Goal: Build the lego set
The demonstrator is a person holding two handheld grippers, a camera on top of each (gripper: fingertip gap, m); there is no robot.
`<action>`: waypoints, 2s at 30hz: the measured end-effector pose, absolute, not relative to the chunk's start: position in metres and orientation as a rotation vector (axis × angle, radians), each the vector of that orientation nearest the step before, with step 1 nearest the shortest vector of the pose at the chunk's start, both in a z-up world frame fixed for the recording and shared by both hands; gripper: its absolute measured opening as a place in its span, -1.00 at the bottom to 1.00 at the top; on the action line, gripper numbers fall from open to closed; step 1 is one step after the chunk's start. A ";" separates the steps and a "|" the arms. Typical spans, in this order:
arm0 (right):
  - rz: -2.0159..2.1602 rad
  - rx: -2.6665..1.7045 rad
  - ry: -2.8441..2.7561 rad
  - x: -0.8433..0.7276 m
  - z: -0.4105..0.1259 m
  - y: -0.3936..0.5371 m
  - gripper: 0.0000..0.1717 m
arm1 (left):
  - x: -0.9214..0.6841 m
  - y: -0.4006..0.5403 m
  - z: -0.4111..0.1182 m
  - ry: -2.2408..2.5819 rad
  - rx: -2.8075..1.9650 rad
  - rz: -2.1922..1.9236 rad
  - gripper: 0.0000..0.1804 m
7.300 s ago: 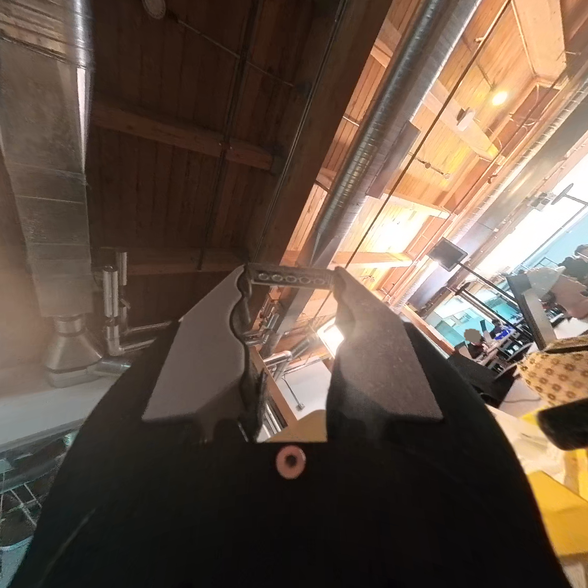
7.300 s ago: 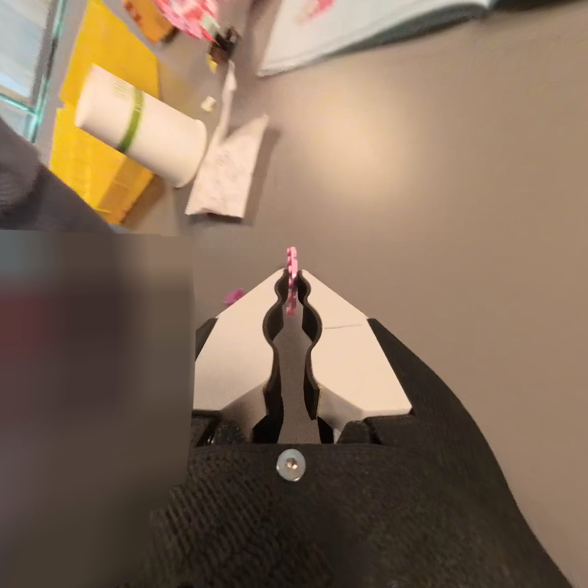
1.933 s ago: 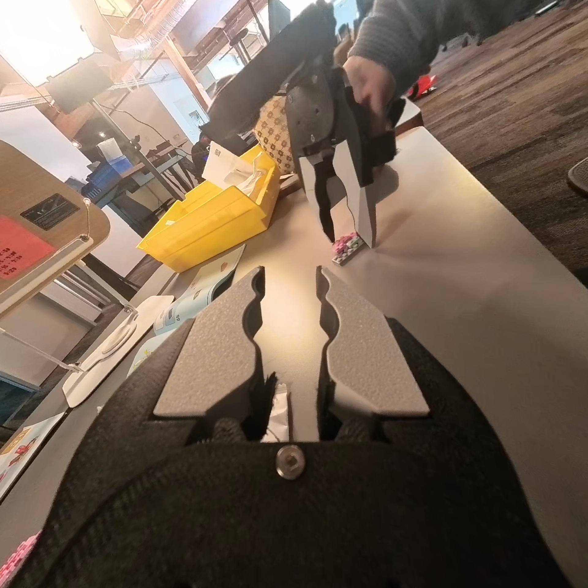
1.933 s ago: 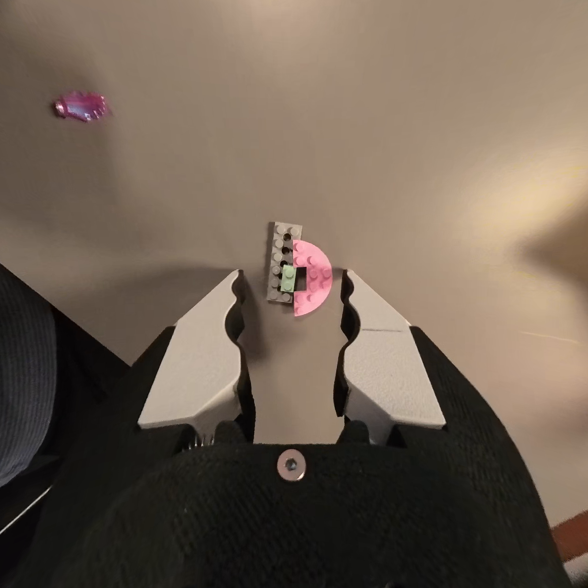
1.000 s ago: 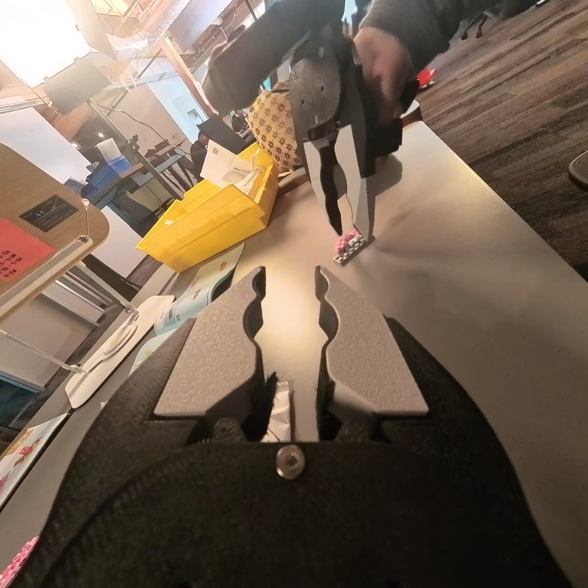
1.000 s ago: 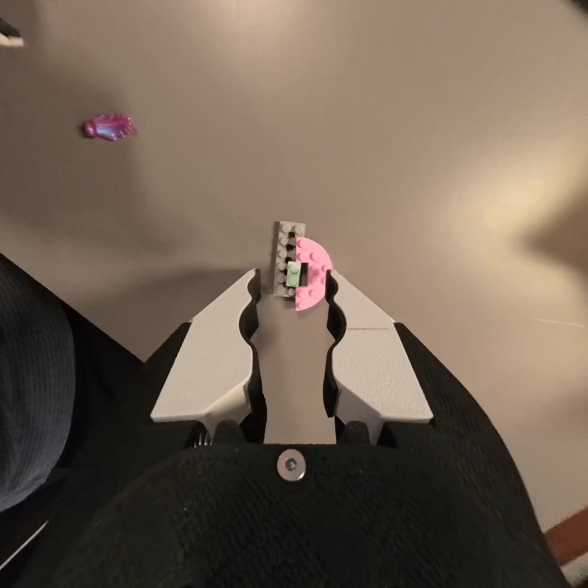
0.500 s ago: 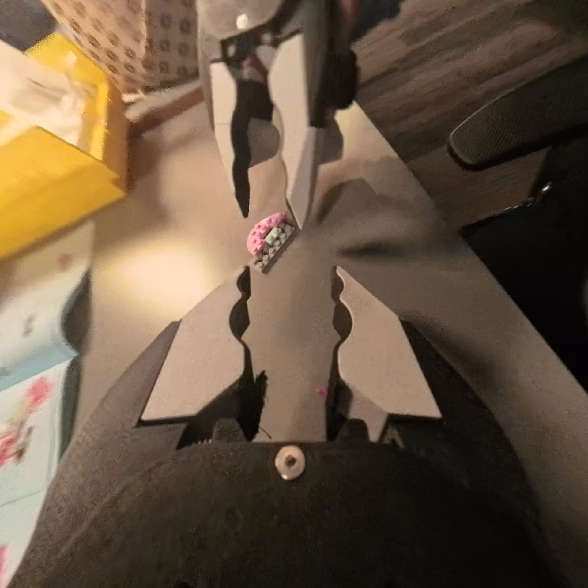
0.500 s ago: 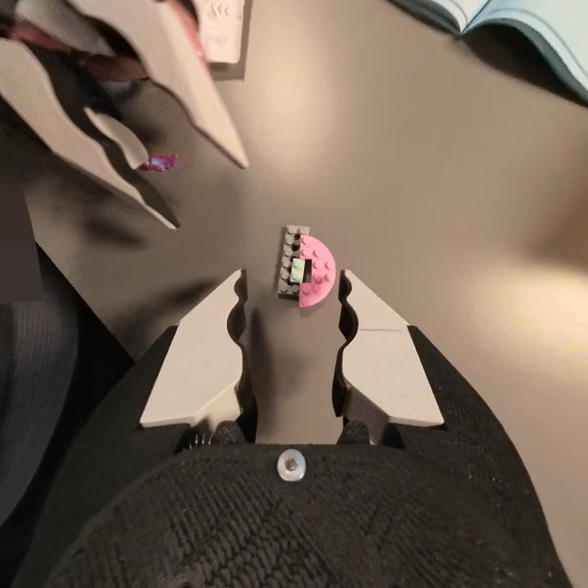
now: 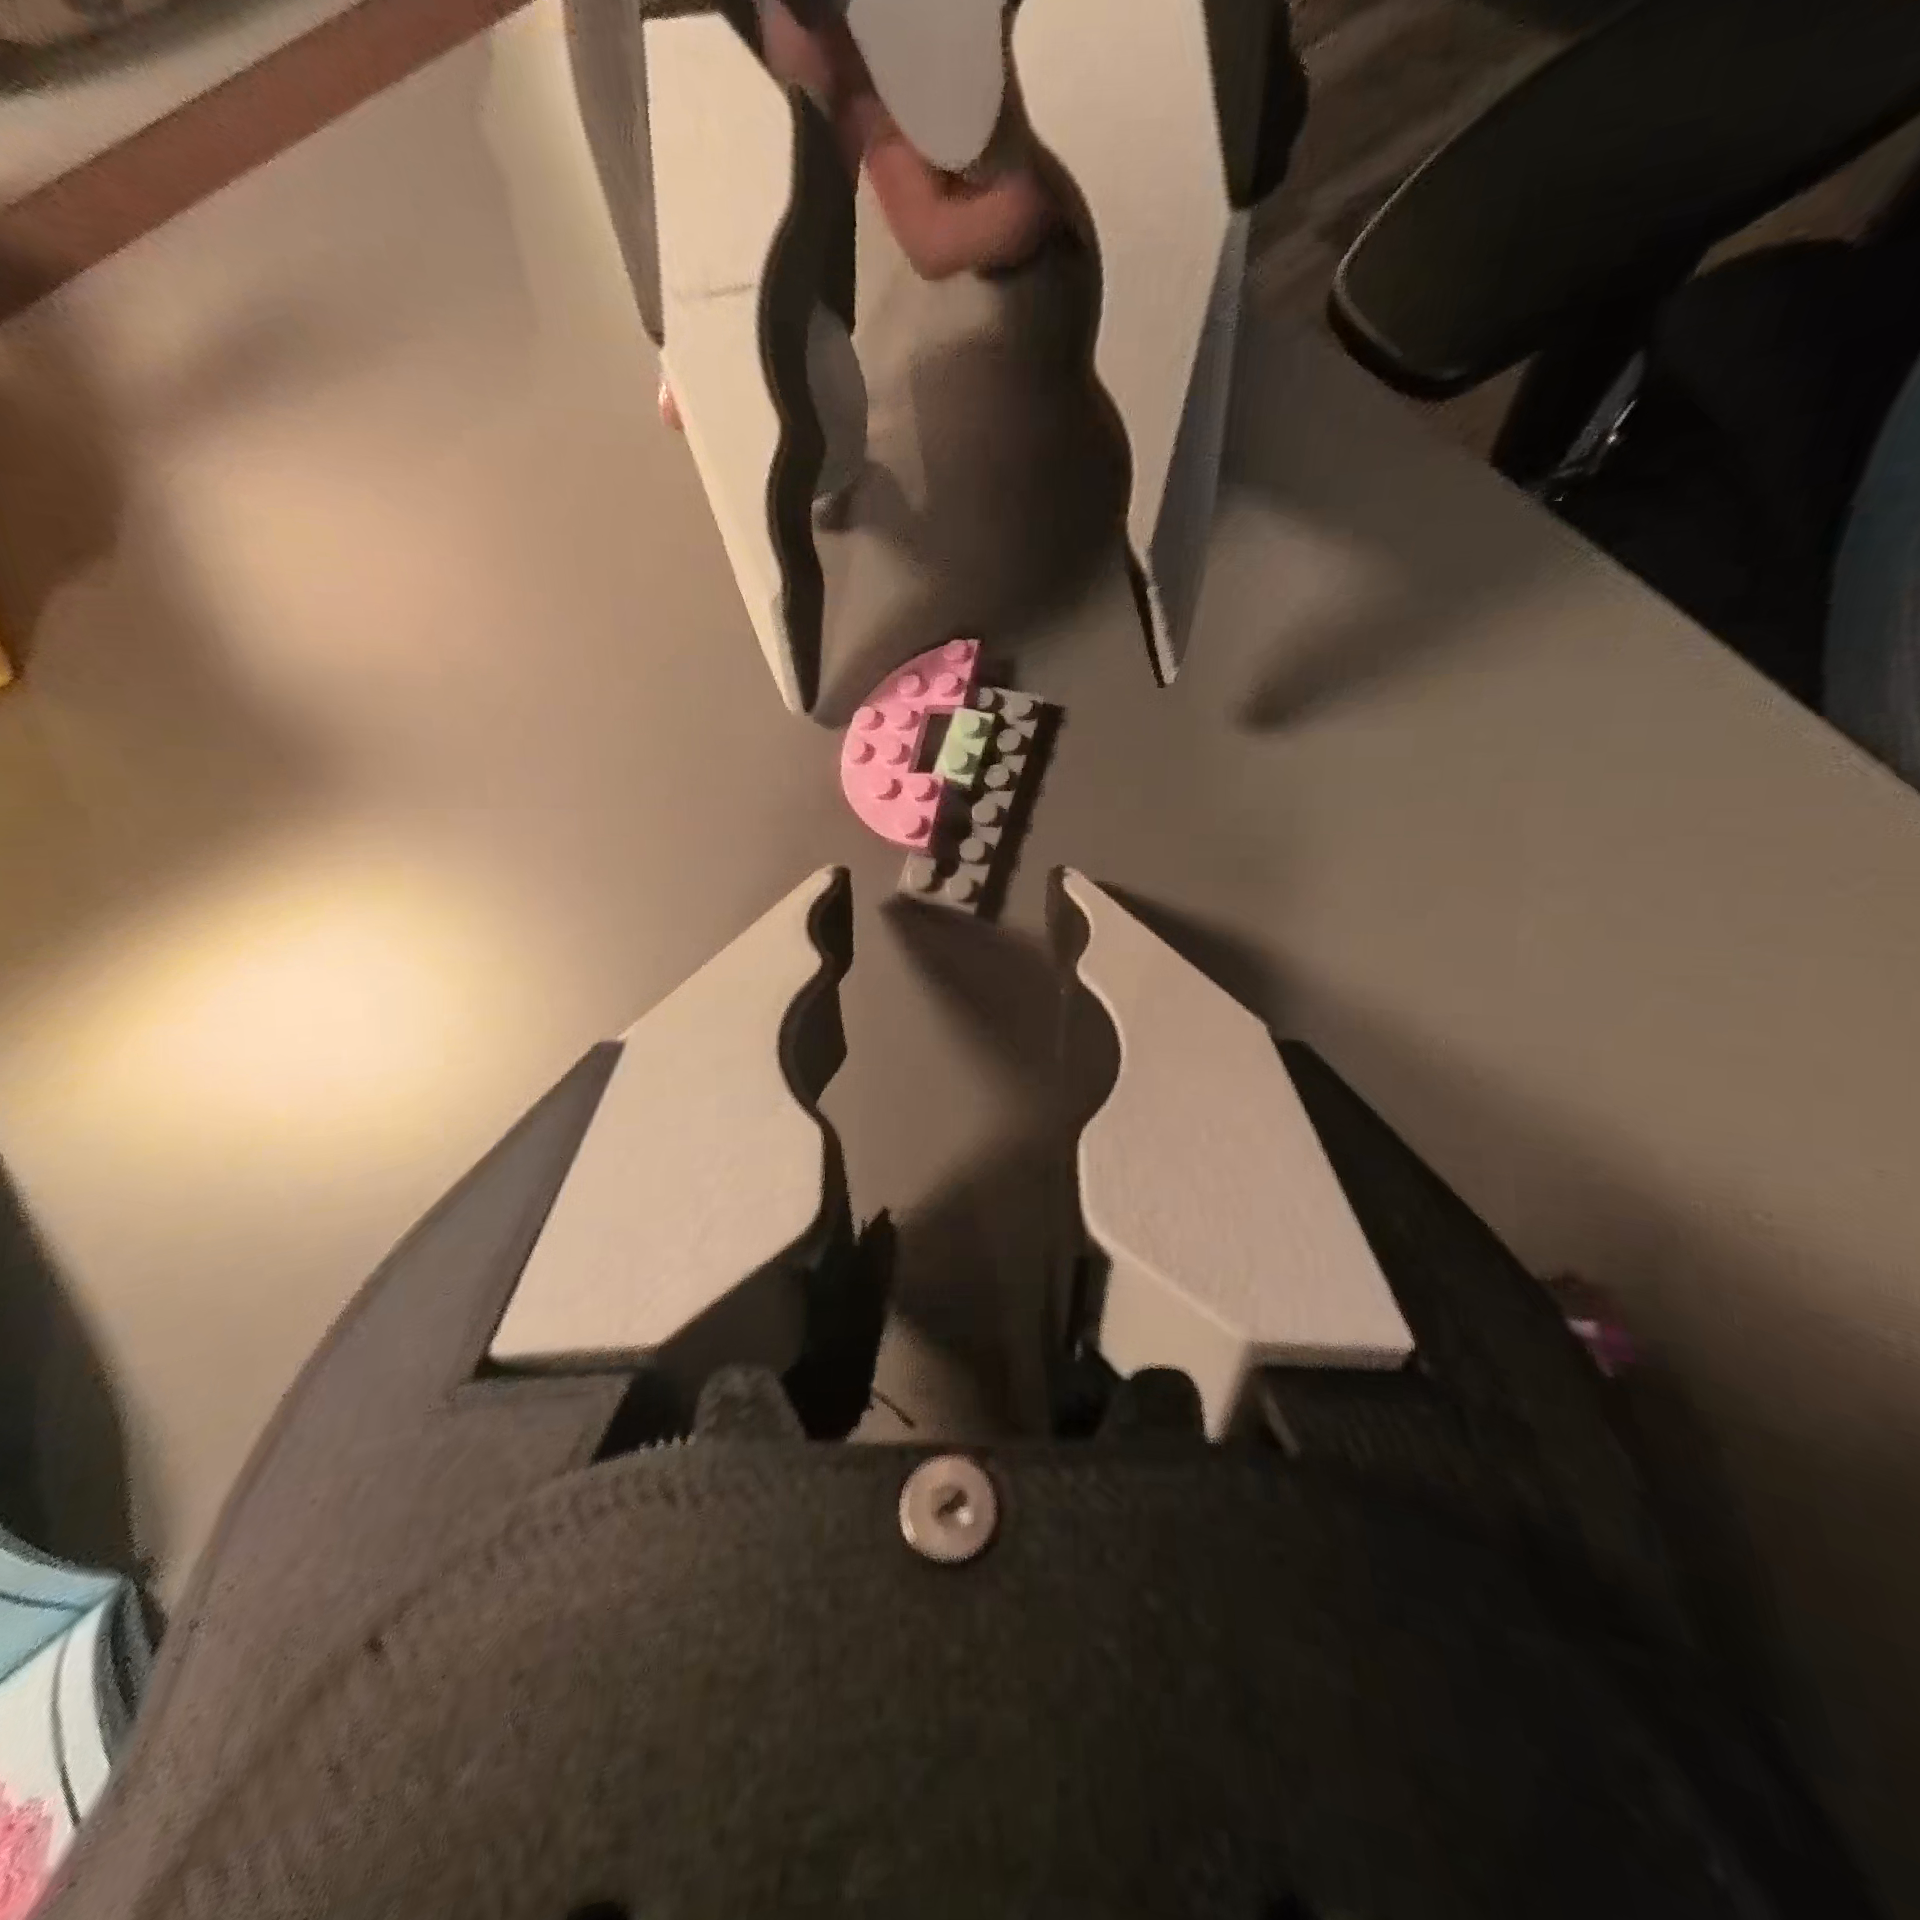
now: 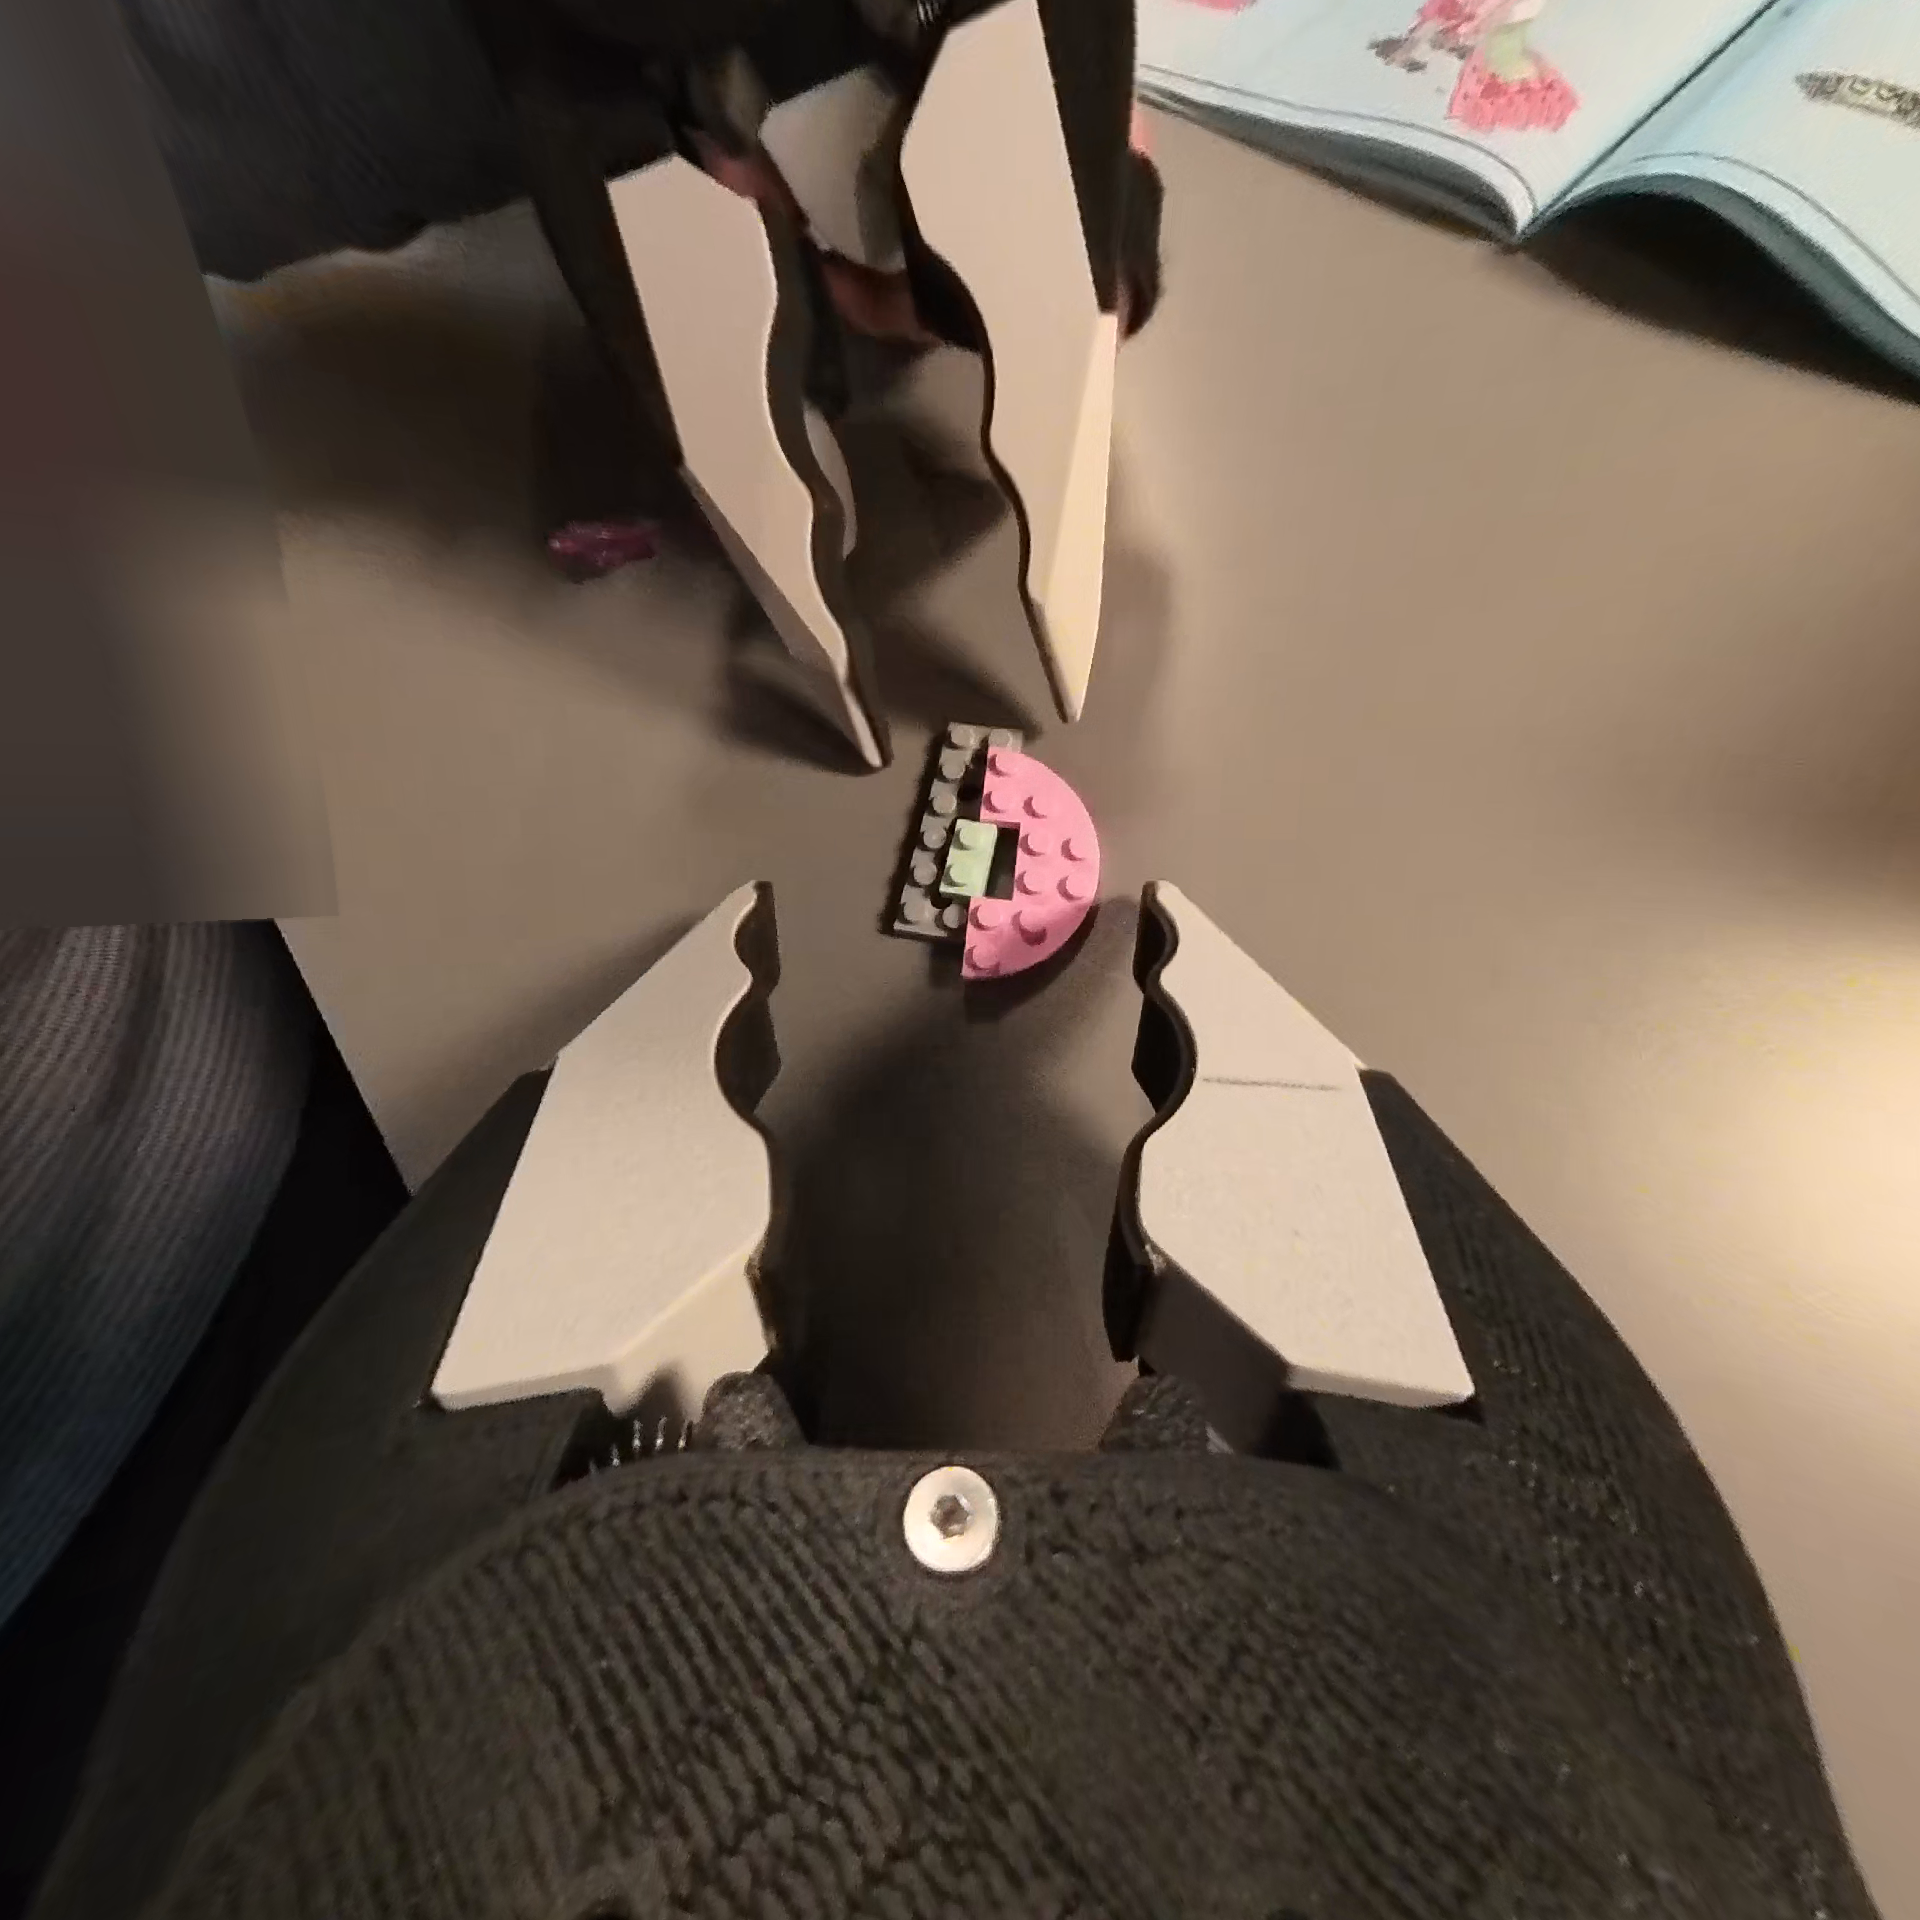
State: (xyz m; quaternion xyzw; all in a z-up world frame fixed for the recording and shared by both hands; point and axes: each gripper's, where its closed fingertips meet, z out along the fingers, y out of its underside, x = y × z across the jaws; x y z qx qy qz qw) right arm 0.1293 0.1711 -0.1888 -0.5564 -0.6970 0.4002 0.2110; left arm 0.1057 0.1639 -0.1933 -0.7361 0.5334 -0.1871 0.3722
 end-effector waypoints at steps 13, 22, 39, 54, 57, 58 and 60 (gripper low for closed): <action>1.008 -1.539 -1.930 0.127 -0.193 0.170 -0.21 | 0.109 0.167 -0.195 1.465 -1.810 -0.366 -0.84; 1.083 -1.584 -1.900 0.123 -0.190 0.171 -0.28 | 0.109 0.167 -0.195 1.434 -1.818 -0.376 -0.85; 1.161 -1.684 -1.792 0.130 -0.186 0.190 -0.53 | 0.109 0.167 -0.195 1.422 -1.823 -0.376 -0.85; 0.869 -1.734 -2.019 0.129 -0.195 0.199 -0.86 | 0.109 0.166 -0.195 1.432 -1.811 -0.362 -0.85; 0.893 -1.731 -1.983 0.128 -0.191 0.202 -0.98 | 0.109 0.166 -0.195 1.431 -1.812 -0.362 -0.86; 0.897 -1.726 -1.964 0.127 -0.189 0.204 -1.00 | 0.109 0.166 -0.195 1.431 -1.812 -0.363 -0.85; 0.903 -1.718 -1.934 0.126 -0.185 0.206 -1.00 | 0.109 0.166 -0.195 1.429 -1.814 -0.364 -0.85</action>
